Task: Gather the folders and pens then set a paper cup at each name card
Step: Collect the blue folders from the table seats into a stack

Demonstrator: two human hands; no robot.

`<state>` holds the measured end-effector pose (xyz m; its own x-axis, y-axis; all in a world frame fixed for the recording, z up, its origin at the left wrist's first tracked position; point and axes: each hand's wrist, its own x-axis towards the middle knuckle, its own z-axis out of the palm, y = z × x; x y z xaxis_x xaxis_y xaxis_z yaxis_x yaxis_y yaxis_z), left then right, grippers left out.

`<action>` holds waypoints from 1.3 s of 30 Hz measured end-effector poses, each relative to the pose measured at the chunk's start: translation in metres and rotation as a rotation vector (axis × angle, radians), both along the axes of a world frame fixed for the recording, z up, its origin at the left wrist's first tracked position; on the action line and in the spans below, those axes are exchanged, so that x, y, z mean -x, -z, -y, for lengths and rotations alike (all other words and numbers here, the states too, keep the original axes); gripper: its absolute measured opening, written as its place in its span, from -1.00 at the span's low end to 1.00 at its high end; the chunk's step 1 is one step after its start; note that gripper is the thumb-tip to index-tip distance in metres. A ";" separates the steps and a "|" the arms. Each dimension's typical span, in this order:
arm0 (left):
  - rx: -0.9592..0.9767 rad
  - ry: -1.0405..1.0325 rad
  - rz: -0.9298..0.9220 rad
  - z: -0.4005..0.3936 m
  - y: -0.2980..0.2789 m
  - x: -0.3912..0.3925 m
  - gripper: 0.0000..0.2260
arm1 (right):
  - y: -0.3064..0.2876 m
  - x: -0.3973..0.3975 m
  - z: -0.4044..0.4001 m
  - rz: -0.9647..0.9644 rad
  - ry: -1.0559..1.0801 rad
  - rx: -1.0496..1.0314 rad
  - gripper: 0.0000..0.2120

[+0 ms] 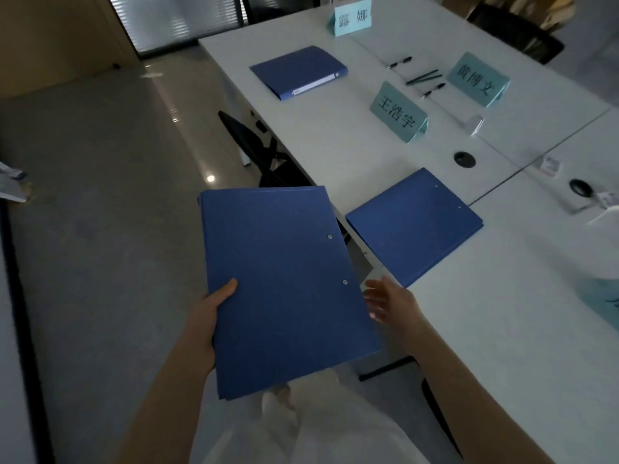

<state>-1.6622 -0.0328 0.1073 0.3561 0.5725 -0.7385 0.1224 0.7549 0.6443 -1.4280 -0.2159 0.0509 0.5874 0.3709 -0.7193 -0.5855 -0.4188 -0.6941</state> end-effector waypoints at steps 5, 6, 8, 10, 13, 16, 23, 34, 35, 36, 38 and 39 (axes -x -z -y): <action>-0.025 0.036 -0.018 -0.041 0.007 -0.043 -0.70 | 0.029 -0.065 -0.008 0.507 -0.258 0.391 -0.68; -0.033 0.036 -0.018 -0.048 0.006 -0.051 -0.70 | 0.036 -0.074 -0.009 0.531 -0.288 0.427 -0.65; -0.052 0.054 -0.022 -0.066 0.007 -0.071 -0.70 | 0.050 -0.095 -0.014 0.546 -0.371 0.489 -0.61; -0.070 0.065 -0.026 -0.080 0.008 -0.086 -0.67 | 0.065 -0.107 -0.016 0.555 -0.479 0.546 -0.56; -0.087 0.070 -0.024 -0.094 0.010 -0.103 -0.66 | 0.084 -0.110 -0.015 0.562 -0.556 0.581 -0.49; -0.074 0.090 -0.034 -0.106 0.011 -0.115 -0.67 | 0.090 -0.101 -0.016 0.557 -0.756 0.700 -0.47; -0.092 0.164 -0.026 -0.130 0.014 -0.129 -0.66 | 0.093 -0.076 -0.022 0.466 -0.235 0.592 -0.73; -0.150 0.225 -0.041 -0.152 0.019 -0.134 -0.62 | 0.088 -0.080 -0.016 -0.258 0.678 0.161 -0.92; -0.148 0.226 -0.047 -0.153 0.020 -0.134 -0.60 | 0.087 -0.081 -0.017 -0.295 0.725 0.132 -0.78; -0.146 0.229 -0.055 -0.153 0.020 -0.134 -0.60 | 0.082 -0.083 -0.020 -0.308 0.741 0.096 -0.69; -0.142 0.234 -0.067 -0.154 0.022 -0.134 -0.59 | 0.069 -0.083 -0.030 -0.282 0.680 0.041 -0.66; -0.138 0.234 -0.070 -0.153 0.023 -0.134 -0.58 | 0.066 -0.083 -0.033 -0.247 0.663 0.007 -0.65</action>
<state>-1.5287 0.1207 0.0840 0.4413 0.5776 -0.6868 0.3311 0.6065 0.7228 -1.3445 -0.1829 -0.0156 0.5071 -0.0134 -0.8618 -0.8589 0.0762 -0.5065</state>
